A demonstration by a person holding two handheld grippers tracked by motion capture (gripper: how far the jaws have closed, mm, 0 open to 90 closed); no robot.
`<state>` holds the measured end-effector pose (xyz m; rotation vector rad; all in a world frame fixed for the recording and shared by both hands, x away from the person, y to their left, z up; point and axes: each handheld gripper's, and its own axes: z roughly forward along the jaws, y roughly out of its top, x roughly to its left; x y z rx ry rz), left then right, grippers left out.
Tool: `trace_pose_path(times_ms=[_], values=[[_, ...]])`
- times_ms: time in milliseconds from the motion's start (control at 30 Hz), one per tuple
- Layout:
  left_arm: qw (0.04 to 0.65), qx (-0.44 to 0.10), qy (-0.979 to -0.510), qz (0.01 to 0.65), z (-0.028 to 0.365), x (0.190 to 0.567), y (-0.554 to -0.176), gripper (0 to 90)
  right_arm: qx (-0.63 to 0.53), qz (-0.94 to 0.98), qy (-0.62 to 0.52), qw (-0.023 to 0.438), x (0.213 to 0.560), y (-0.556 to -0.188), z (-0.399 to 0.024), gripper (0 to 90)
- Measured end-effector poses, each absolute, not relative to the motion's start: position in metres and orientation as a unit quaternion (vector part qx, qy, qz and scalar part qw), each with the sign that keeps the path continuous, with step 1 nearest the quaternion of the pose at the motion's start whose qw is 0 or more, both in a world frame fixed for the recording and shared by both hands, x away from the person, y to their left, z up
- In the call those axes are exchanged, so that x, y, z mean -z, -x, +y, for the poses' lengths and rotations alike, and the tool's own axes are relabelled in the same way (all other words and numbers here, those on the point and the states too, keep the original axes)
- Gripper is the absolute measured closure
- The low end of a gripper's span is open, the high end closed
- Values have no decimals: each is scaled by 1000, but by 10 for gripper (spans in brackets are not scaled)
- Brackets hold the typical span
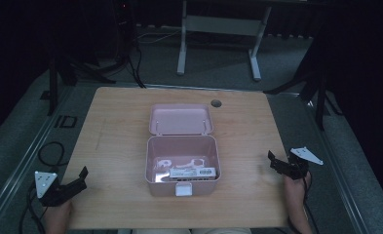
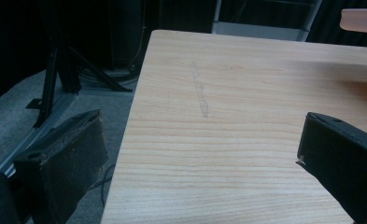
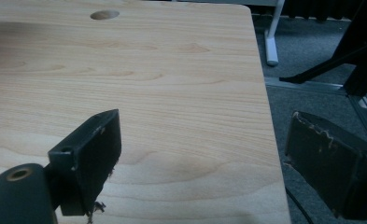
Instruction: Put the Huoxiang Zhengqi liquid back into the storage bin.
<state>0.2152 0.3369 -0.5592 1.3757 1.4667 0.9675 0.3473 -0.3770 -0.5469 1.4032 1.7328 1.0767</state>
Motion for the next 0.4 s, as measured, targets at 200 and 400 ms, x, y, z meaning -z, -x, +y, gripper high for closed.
trace_pose_path(times_ms=[200,400], values=[[442,-389,-552,590,337,559,-215,16,-411,672,-525,322,548,-349,-374,110],[443,-390,-551,591,337,559,-215,16,-405,676,-528,316,549,-351,-375,110]])
